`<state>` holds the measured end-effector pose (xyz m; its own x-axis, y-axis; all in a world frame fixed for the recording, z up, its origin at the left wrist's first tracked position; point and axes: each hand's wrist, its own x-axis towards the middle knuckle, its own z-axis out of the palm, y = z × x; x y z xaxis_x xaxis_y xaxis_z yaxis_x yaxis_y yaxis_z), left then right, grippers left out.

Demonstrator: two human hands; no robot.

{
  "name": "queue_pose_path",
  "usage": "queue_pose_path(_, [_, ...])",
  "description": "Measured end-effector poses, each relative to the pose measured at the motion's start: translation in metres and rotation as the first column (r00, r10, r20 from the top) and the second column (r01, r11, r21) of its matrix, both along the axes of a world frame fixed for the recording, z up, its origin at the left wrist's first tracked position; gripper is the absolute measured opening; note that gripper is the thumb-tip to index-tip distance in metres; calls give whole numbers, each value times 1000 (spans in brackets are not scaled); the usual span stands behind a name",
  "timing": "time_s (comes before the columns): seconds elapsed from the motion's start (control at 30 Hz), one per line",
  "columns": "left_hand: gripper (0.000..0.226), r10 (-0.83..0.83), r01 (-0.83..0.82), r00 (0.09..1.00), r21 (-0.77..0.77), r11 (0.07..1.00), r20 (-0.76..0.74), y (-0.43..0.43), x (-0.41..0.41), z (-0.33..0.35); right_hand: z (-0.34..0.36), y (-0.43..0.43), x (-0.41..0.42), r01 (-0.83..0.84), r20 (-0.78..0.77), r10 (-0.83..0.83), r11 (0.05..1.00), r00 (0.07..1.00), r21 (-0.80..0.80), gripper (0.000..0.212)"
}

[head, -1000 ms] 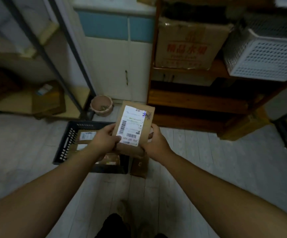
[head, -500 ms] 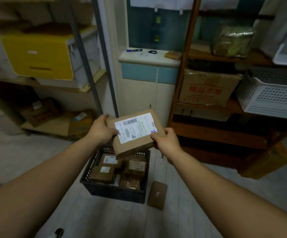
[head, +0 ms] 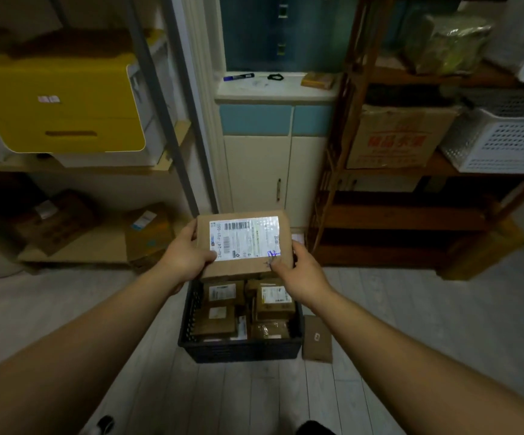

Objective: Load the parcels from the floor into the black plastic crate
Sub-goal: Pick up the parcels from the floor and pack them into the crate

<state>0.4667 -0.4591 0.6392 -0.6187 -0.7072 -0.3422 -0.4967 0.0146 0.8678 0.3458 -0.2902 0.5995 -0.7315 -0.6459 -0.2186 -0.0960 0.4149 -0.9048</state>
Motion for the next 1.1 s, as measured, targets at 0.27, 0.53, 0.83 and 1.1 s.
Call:
queue_pose_path(0.27, [74, -77, 89, 991, -113, 990, 111, -65, -32, -37, -40, -77, -39, -56, 45, 55, 998, 997, 10, 56])
queue_pose_path(0.53, [53, -102, 170, 943, -193, 966, 317, -160, -61, -114, -120, -183, -70, -118, 153, 114, 993, 982, 16, 47])
queue_pose_path(0.83, [61, -208, 278, 886, -116, 953, 415, -216, -81, -259, -243, -241, -77, -83, 99, 57, 955, 993, 285, 62])
queue_pose_path(1.1, [65, -296, 378, 827, -83, 922, 478, -257, -85, -404, -385, -272, -66, -137, 78, 114, 880, 990, 455, 69])
